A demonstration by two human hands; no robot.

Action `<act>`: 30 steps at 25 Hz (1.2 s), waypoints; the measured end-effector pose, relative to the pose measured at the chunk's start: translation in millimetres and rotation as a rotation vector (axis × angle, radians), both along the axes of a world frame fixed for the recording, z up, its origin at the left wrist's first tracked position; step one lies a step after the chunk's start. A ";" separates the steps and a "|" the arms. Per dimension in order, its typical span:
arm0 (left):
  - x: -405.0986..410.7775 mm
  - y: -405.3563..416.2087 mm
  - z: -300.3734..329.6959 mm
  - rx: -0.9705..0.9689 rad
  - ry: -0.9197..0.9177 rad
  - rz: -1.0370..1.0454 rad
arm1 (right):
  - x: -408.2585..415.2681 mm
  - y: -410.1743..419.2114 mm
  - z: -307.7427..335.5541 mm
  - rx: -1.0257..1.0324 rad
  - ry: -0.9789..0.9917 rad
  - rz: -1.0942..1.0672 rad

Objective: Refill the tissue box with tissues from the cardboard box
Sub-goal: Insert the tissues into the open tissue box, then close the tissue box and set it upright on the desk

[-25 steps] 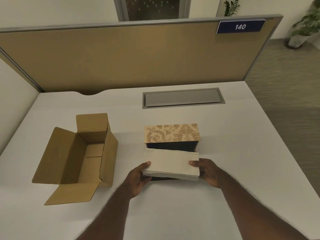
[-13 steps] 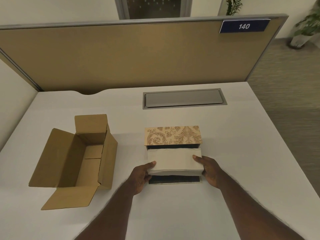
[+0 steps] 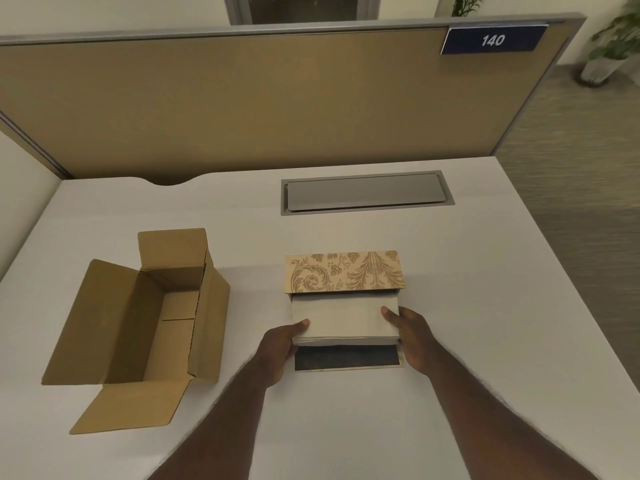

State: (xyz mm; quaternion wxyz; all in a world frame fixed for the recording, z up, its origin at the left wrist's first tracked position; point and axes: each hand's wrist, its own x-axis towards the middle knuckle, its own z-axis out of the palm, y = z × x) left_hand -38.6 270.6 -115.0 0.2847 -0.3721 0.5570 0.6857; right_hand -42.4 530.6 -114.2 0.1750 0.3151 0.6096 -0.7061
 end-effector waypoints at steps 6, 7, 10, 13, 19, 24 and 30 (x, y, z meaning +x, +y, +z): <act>1.4 2.3 0.8 -0.021 0.061 -0.039 | 2.0 -4.8 -7.0 0.134 0.053 -0.037; 2.1 2.6 0.3 -0.041 0.068 -0.053 | 2.8 -5.6 -7.2 0.163 0.067 -0.034; 5.8 1.8 -2.7 -0.205 0.079 -0.160 | 5.4 -6.7 -10.1 0.259 0.096 -0.009; 5.1 -1.3 0.4 -0.318 0.148 -0.194 | 4.0 -8.4 -7.8 0.338 0.114 -0.019; -29.6 -13.4 18.7 -0.279 0.323 -0.272 | -25.1 8.4 9.7 0.606 0.306 0.182; -52.0 -17.5 30.1 -0.260 0.530 -0.512 | -51.7 21.9 18.2 0.807 0.442 0.506; -59.3 -19.5 29.2 -0.245 0.522 -0.575 | -67.4 24.9 20.8 0.797 0.399 0.691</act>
